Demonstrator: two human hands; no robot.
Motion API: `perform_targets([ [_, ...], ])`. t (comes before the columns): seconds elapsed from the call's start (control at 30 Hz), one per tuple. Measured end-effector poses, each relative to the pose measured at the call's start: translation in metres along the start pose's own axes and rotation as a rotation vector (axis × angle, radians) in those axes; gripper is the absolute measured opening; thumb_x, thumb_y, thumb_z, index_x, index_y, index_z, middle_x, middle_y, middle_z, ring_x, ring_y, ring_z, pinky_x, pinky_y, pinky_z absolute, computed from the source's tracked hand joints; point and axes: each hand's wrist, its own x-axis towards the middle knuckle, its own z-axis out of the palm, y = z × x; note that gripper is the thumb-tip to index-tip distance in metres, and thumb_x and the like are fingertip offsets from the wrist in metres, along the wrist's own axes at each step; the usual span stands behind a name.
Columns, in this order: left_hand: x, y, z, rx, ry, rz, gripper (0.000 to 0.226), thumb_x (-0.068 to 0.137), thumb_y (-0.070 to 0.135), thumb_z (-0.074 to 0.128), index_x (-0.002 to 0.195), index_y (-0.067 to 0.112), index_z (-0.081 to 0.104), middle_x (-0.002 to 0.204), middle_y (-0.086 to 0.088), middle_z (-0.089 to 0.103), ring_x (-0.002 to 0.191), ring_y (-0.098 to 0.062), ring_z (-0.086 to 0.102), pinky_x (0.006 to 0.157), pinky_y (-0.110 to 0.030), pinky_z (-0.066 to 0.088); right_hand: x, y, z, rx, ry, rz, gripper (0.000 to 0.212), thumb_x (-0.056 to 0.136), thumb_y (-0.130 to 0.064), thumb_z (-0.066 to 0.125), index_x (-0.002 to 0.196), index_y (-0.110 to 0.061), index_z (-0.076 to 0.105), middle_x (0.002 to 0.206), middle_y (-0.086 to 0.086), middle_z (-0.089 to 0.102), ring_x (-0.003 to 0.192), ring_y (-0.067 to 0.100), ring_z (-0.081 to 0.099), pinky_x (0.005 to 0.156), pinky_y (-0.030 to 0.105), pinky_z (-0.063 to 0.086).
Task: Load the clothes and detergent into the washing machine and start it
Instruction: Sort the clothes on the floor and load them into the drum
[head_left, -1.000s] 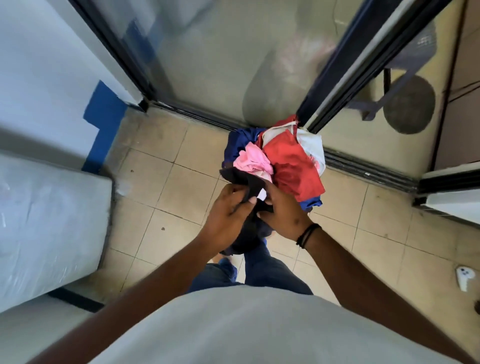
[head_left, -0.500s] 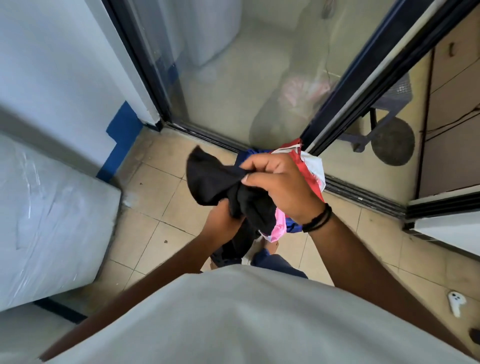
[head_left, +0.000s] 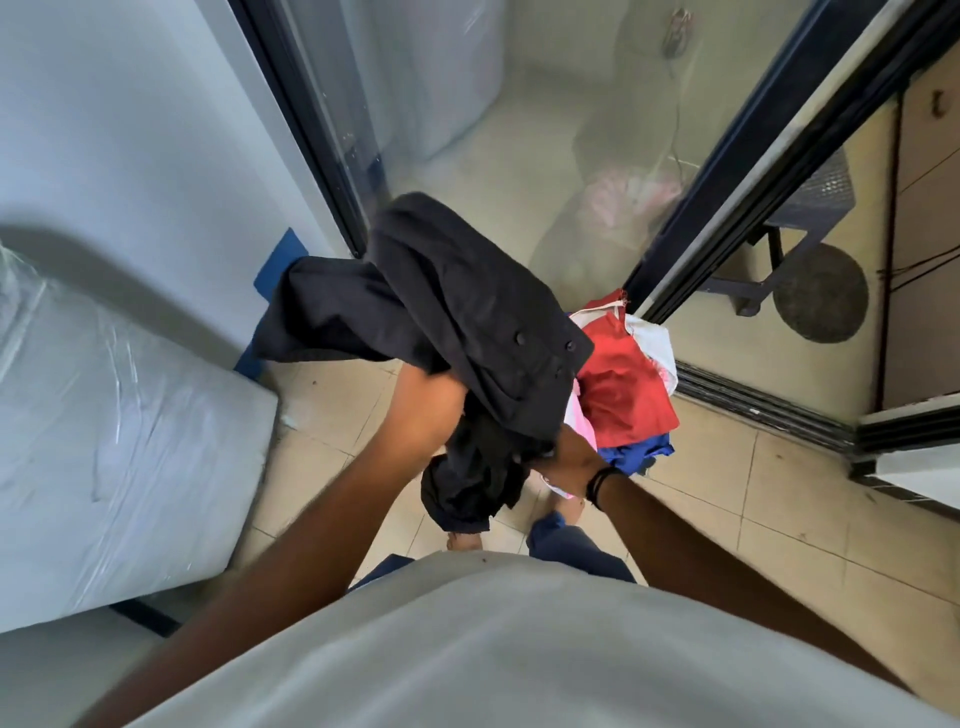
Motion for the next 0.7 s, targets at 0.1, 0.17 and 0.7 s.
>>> perform_targets([
  [0.1,0.005,0.010,-0.025,0.038,0.117,0.019,0.019,0.098,0.008,0.056,0.099,0.027,0.058,0.097,0.009,0.064,0.085,-0.010,0.058,0.079,-0.032,0.050,0.005,-0.009,-0.001,-0.097,0.086,0.041,0.018,0.096,-0.025,0.063,0.095,-0.008,0.068,0.087,0.011,0.066,0.083,0.024,0.059,0.066,0.029,0.037],
  [0.17,0.014,0.004,-0.052,0.152,0.251,-0.025,0.012,0.095,0.017,0.062,0.086,0.024,0.058,0.084,0.009,0.061,0.079,-0.014,0.057,0.072,-0.032,0.048,0.003,-0.017,-0.010,-0.146,0.103,-0.016,0.023,0.097,-0.027,0.062,0.095,-0.005,0.070,0.088,0.016,0.069,0.083,0.029,0.062,0.065,0.030,0.036],
  [0.7,0.009,-0.025,-0.005,0.640,0.002,-0.155,0.033,0.091,0.042,0.070,0.084,0.012,0.060,0.065,0.001,0.056,0.076,-0.019,0.056,0.073,-0.028,0.044,-0.039,-0.194,-0.049,-0.053,0.331,-0.543,0.024,0.078,-0.027,0.060,0.070,-0.005,0.052,0.064,0.009,0.060,0.063,0.027,0.057,0.060,0.042,0.049],
])
